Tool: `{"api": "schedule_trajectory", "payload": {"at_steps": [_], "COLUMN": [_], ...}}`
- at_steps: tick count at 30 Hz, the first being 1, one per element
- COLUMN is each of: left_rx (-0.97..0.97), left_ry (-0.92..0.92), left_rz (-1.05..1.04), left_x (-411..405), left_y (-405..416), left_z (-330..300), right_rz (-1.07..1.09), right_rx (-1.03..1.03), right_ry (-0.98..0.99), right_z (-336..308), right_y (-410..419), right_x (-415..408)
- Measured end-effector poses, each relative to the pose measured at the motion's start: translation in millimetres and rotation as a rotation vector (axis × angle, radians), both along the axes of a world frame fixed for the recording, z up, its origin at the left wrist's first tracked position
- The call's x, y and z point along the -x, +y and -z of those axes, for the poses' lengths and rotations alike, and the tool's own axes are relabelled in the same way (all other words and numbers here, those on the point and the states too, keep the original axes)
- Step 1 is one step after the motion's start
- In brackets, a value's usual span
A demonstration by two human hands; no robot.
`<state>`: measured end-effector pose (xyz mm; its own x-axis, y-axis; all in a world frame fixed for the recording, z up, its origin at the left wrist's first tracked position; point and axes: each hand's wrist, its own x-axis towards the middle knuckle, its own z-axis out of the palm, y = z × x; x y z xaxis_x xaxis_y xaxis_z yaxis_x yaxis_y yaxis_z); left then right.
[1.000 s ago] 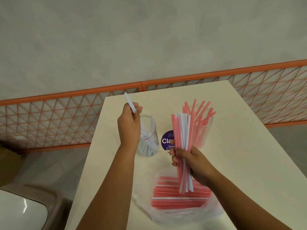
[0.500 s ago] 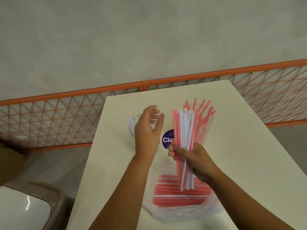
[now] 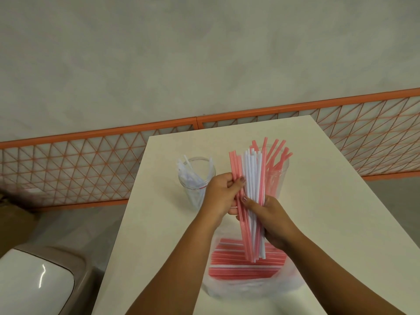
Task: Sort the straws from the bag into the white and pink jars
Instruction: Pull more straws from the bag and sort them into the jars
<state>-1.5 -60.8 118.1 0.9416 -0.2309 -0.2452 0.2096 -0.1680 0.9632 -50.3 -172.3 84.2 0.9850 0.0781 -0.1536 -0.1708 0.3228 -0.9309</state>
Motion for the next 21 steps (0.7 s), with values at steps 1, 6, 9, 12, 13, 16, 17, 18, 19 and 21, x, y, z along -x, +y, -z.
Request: {"api": "schedule_trajectory", "payload": {"at_steps": [1,6,9,12,13,16,17,18,19,21], "left_rx": [-0.006,-0.025,-0.080,0.018,0.067,0.205,0.256,0.294,0.324,0.387], "left_ry": [-0.014,-0.067,-0.101,-0.085,-0.088,-0.162,-0.207,-0.270,-0.336,-0.461], "left_rz": [-0.006,-0.028,-0.030,-0.080,-0.110,-0.232,-0.263,-0.300,-0.335,-0.388], "left_x": [1,-1,-8,-19,-25,-44,-53,-60,-67,-79], "left_y": [-1,-1,-6,-15,-17,-25,-31,-33,-37,-46], "left_z": [0,-2,0,1,-1,-15,-21,-28,-33,-43], "right_rz": [0.006,0.038,0.111,0.216,0.249,0.330,0.360,0.382,0.403,0.430], "right_rx": [0.004,0.055,0.110,0.197,0.195,0.152,0.142,0.134,0.125,0.108], "right_ry": [0.004,-0.007,-0.024,-0.004,0.008,0.030,0.030,0.025,0.022,0.020], "right_z": [0,2,6,10,12,14,15,15,16,18], "right_y": [1,3,-6,-16,-20,-33,-39,-43,-47,-55], "right_x": [0,2,0,-2,-3,-5,-7,-7,-8,-9]}}
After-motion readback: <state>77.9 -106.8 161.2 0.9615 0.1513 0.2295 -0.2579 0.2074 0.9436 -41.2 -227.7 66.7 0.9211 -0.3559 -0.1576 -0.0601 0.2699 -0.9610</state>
